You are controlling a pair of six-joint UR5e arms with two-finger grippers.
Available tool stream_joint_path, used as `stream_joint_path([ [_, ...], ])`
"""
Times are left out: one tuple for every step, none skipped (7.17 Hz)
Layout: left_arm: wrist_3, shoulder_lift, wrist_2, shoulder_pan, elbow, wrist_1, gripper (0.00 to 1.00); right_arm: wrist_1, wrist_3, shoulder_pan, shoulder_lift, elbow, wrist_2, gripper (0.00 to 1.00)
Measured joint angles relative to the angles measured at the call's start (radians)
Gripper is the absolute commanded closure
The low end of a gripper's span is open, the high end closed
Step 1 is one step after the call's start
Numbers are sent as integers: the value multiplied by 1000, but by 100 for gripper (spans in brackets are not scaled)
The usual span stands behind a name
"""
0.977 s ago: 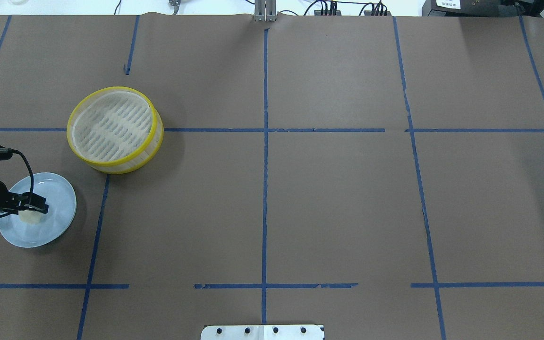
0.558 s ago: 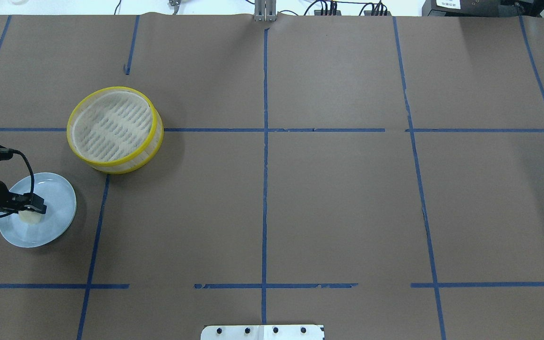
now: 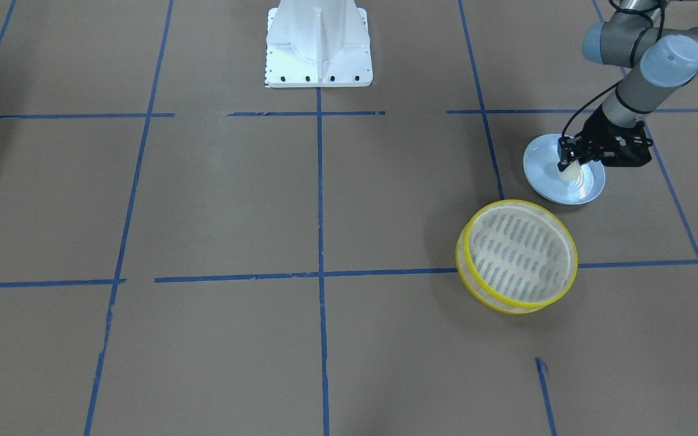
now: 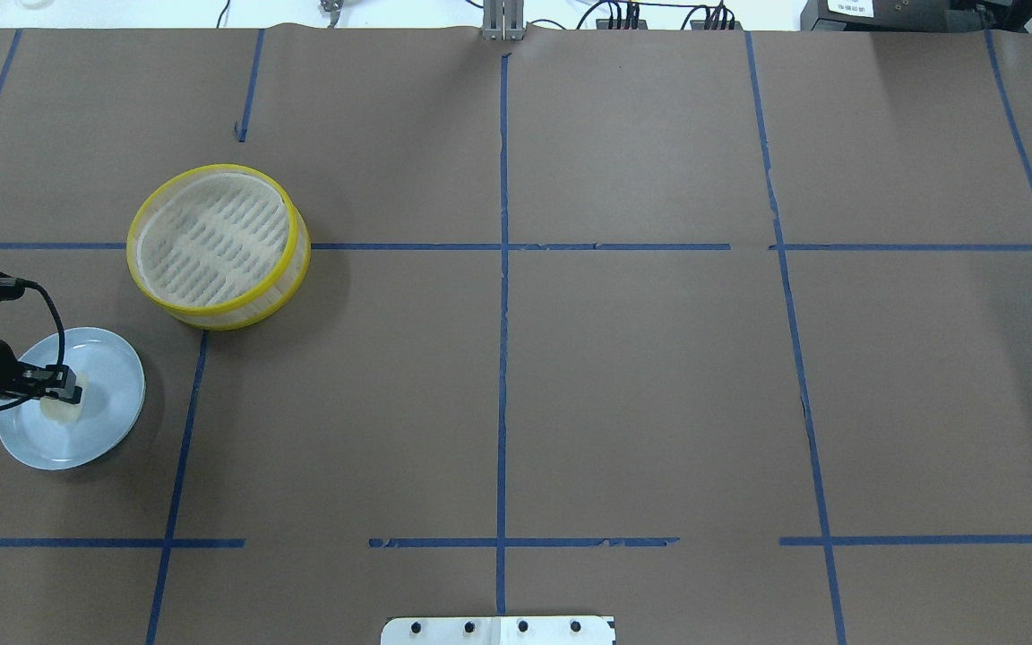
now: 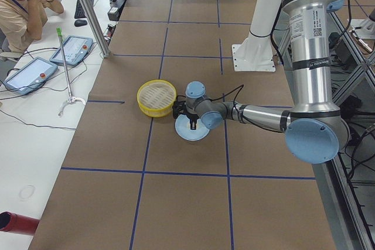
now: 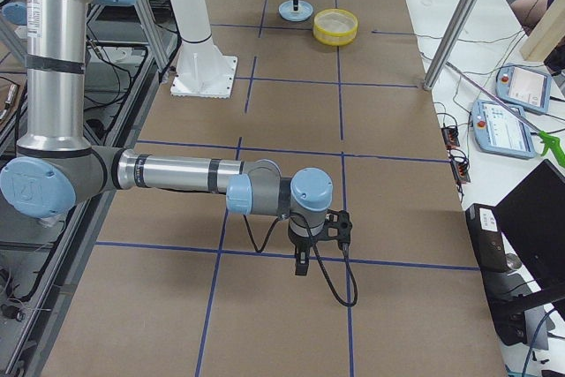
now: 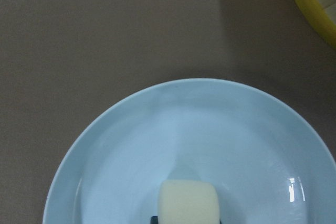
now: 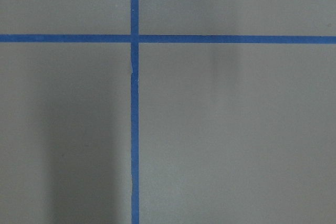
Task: Place bun in steamer
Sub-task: 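Close the left gripper on the white bun and lift it, then carry the bun with the left gripper over the yellow steamer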
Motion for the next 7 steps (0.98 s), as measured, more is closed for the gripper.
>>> stream_joint_path([
  [0, 3, -2, -5, -23, 0, 71, 0, 0, 0, 0, 0, 0, 0],
  [-2, 3, -5, -16, -63, 0, 69, 0, 0, 0, 0, 0, 0, 0],
  [-5, -15, -6, -38, -99, 3, 69, 0, 0, 0, 0, 0, 0, 0],
  [-6, -64, -5, -67, -115, 31, 69, 0, 0, 0, 0, 0, 0, 0],
  [-3, -135, -3, -93, -117, 93, 68, 0, 0, 0, 0, 0, 0, 0],
  [2, -222, 2, -112, -102, 167, 67, 0, 0, 0, 0, 0, 0, 0],
  [5, -299, 7, -122, -68, 216, 67, 0, 0, 0, 0, 0, 0, 0],
])
